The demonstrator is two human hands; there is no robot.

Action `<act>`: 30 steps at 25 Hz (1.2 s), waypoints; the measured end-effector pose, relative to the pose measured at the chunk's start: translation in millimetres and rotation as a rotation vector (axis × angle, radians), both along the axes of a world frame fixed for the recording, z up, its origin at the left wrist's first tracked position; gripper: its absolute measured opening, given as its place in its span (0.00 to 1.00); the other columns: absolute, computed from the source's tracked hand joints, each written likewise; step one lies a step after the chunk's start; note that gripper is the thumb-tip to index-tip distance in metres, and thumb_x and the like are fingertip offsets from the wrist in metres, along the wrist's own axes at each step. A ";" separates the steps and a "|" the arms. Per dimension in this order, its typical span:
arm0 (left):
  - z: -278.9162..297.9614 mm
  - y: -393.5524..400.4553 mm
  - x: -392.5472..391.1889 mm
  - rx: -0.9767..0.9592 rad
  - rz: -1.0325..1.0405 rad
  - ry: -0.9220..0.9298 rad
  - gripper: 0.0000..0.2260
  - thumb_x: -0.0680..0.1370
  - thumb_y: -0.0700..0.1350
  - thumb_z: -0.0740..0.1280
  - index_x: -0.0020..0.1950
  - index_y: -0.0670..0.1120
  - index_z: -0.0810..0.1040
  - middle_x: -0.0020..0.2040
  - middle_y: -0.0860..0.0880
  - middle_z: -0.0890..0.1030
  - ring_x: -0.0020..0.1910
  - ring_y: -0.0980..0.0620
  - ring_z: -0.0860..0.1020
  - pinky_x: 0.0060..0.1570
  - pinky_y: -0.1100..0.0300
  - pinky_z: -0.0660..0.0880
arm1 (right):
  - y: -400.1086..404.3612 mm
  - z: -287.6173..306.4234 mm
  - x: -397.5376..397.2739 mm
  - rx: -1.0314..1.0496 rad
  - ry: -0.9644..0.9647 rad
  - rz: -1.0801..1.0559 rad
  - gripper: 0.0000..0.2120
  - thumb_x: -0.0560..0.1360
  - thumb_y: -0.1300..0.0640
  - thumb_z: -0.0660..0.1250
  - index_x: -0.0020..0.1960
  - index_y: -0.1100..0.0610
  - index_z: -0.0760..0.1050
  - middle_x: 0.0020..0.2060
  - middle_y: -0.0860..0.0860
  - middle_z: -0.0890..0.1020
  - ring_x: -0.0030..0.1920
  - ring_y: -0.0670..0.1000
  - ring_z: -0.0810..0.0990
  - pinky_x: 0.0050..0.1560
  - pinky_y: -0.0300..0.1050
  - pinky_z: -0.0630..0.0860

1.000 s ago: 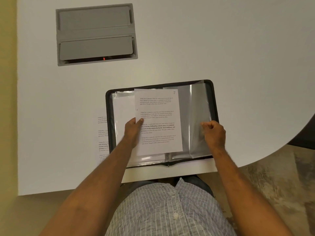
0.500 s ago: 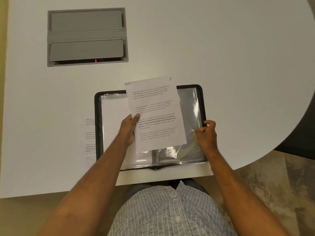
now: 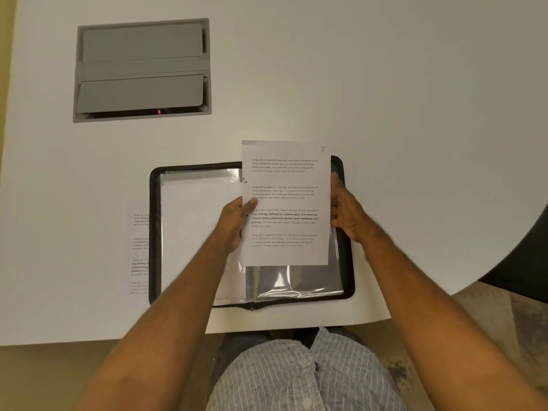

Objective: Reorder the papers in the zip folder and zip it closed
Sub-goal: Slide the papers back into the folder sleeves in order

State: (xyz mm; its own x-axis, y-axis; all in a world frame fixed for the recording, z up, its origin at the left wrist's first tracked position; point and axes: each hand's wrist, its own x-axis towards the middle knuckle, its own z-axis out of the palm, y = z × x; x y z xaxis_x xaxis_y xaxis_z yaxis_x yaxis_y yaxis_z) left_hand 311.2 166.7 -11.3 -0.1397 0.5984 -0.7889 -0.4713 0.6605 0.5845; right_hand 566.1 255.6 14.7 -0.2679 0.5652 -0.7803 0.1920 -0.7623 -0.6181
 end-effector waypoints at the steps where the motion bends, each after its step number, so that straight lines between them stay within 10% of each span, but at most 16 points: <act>1: -0.5 3.1 2.8 0.001 -0.009 0.007 0.12 0.83 0.43 0.67 0.65 0.43 0.80 0.58 0.42 0.85 0.54 0.43 0.85 0.48 0.50 0.83 | 7.7 -2.3 -0.7 -0.003 0.015 0.004 0.25 0.72 0.28 0.63 0.61 0.41 0.80 0.55 0.48 0.87 0.57 0.52 0.85 0.54 0.51 0.81; 6: 2.9 19.9 17.2 0.017 -0.067 -0.018 0.14 0.83 0.44 0.67 0.68 0.43 0.79 0.59 0.42 0.85 0.57 0.41 0.84 0.56 0.46 0.82 | 39.3 -22.3 9.0 0.080 0.042 0.036 0.23 0.75 0.54 0.77 0.68 0.55 0.79 0.58 0.53 0.86 0.58 0.56 0.85 0.63 0.60 0.80; 16: -2.4 67.9 11.8 0.063 0.052 0.343 0.14 0.85 0.49 0.60 0.53 0.47 0.84 0.45 0.49 0.85 0.42 0.50 0.82 0.42 0.58 0.79 | 60.7 -25.3 26.4 0.101 0.043 0.065 0.14 0.75 0.66 0.74 0.59 0.57 0.82 0.53 0.56 0.87 0.57 0.59 0.85 0.57 0.52 0.82; 20: -18.7 92.8 -8.7 0.231 -0.429 0.870 0.13 0.78 0.42 0.71 0.63 0.50 0.83 0.61 0.51 0.82 0.62 0.49 0.79 0.68 0.46 0.74 | 54.7 -24.1 35.4 0.209 0.017 0.203 0.08 0.80 0.61 0.69 0.55 0.56 0.85 0.49 0.55 0.88 0.48 0.54 0.86 0.48 0.42 0.82; 27: -12.7 121.0 -11.4 0.206 -0.844 1.009 0.07 0.73 0.52 0.78 0.40 0.52 0.83 0.42 0.59 0.82 0.47 0.61 0.77 0.56 0.53 0.57 | 59.1 -25.2 36.8 0.153 0.019 0.167 0.12 0.78 0.65 0.70 0.61 0.62 0.83 0.53 0.55 0.87 0.52 0.53 0.86 0.49 0.40 0.81; 30: -16.1 119.6 -12.7 0.336 -0.862 0.997 0.04 0.73 0.47 0.75 0.40 0.50 0.83 0.41 0.53 0.83 0.46 0.52 0.81 0.61 0.44 0.69 | 59.6 -25.3 33.3 0.104 0.000 0.046 0.14 0.77 0.64 0.73 0.61 0.56 0.81 0.54 0.54 0.87 0.54 0.54 0.86 0.55 0.47 0.83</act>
State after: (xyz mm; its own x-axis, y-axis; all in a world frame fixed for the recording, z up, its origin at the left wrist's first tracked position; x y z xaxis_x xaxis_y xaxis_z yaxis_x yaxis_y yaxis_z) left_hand 298.5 286.4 -27.4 -0.0476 0.9264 -0.3735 0.7293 0.2878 0.6208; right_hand 599.4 315.2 -10.5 -0.2955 0.6299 -0.7183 0.2252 -0.6847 -0.6931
